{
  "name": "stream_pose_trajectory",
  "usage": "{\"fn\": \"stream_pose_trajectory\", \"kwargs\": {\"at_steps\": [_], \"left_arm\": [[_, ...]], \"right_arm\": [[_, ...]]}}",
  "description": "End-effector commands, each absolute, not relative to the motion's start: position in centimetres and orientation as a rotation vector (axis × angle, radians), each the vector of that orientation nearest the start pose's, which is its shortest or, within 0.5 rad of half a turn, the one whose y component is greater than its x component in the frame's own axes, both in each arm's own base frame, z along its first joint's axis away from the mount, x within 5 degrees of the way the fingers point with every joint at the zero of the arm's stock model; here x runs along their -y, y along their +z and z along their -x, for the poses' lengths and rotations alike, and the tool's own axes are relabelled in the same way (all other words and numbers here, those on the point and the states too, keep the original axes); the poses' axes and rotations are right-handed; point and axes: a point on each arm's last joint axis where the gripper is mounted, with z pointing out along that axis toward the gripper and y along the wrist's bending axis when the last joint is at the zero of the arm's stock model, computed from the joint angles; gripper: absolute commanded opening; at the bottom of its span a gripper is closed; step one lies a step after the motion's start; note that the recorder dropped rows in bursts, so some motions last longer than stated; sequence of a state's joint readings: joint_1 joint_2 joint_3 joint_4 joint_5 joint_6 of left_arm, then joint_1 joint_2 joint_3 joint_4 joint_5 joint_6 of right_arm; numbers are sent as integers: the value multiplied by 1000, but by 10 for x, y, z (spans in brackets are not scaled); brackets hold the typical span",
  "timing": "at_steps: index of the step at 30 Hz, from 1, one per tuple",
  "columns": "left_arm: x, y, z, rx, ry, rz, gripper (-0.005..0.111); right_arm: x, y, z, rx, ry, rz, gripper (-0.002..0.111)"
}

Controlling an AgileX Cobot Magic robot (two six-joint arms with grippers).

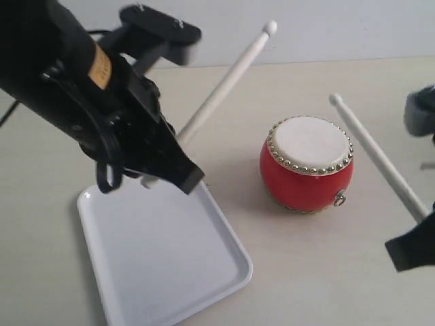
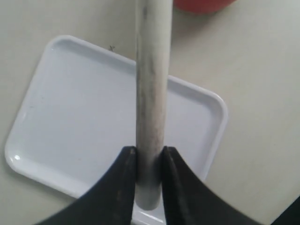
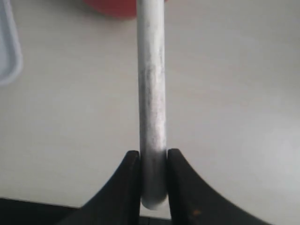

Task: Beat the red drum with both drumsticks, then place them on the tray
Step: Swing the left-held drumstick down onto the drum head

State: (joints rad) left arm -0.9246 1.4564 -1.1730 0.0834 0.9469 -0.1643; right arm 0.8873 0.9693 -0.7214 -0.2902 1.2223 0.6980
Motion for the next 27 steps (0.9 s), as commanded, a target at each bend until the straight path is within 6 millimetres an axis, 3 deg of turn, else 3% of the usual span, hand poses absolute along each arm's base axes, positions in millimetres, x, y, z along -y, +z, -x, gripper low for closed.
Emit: {"fn": "stream_pose_trajectory", "kwargs": {"at_steps": [1,4,7,9,15,20,22,24,27], "left_arm": [[214,324,-174,-2447,-232,-1027,0],[211,326,-172,-2456,-227,-1030,0],[215,317,-173,-2489,-210,-1063,0],[222,304,-176,-2517,-205,-1097,0],[253,245,-190,-2637,-199,-1267,0],[265,190,-199,-2774,-69,-1415,0],[266,177,-200,-2829,-17,-1464,0],[268,175,-201,-2841,-9,-1458,0],[267,190,-201,-2806,-41,-1431,0]], "right_arm": [[-101,232,-106,-2924,-146,429,0],[-104,220,-110,-2938,-211,460,0],[-105,234,-115,-2900,-239,459,0],[-104,253,-117,-2853,-208,444,0],[-96,310,-110,-2673,39,388,0],[-84,317,-99,-2628,113,379,0],[-81,317,-96,-2623,121,377,0],[-81,316,-96,-2626,119,378,0],[-81,315,-98,-2625,100,382,0]]}}
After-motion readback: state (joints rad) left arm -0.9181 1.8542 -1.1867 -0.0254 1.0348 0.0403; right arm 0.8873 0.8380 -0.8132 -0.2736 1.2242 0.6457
